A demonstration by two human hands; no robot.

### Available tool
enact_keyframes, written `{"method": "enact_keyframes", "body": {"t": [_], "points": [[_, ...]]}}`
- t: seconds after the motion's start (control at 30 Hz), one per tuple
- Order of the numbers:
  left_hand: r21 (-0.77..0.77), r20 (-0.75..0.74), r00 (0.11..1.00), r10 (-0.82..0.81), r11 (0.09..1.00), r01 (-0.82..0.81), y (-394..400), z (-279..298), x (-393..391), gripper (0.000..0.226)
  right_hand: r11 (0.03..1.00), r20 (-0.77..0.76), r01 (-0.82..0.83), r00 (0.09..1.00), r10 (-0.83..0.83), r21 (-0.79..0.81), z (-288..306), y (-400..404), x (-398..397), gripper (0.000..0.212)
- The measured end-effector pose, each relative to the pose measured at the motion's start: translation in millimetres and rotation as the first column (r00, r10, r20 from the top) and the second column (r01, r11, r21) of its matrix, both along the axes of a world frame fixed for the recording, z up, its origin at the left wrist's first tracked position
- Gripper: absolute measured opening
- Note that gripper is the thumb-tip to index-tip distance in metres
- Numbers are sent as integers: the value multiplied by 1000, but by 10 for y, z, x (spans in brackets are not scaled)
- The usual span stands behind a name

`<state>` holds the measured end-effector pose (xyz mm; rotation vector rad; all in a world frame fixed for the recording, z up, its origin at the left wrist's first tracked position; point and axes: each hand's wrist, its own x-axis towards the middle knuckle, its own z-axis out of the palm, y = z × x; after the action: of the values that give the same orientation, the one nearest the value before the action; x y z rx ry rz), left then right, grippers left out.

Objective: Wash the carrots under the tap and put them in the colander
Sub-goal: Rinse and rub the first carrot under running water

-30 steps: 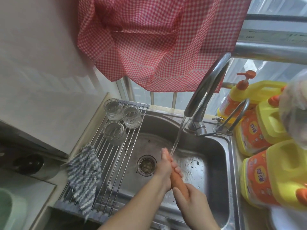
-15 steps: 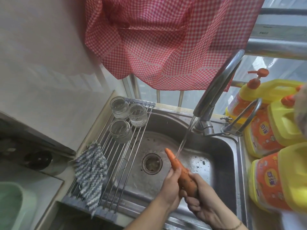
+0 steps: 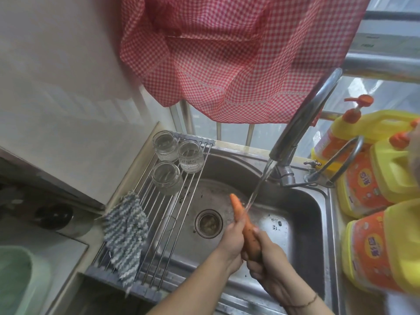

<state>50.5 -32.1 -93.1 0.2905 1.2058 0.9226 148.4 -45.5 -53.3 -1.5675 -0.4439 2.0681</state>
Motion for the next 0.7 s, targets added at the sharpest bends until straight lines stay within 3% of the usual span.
{"method": "enact_keyframes", "body": {"t": [0.1,0.23,0.37,0.47,0.7], "points": [[-20,76,996,-44,999,46,-48,17,-60,11,995,-121,44,991,-55,-90,-49,31,63,37],[35,233,972,-33,999,25,-88,21,-97,31,993,-148,65,986,-80,-103,-107,21,69,34],[-2,51,999,13,1000,-13,-90,2,-5,11,996,-104,57,993,-63,-62,-108,3,33,34],[-10,-104,994,15,1000,-16,-19,27,32,16,998,-73,53,996,-54,-19,-82,1,-11,35],[-34,-158,985,70,996,-76,118,47,60,39,999,-29,43,999,-43,9,-8,30,-98,27]]}}
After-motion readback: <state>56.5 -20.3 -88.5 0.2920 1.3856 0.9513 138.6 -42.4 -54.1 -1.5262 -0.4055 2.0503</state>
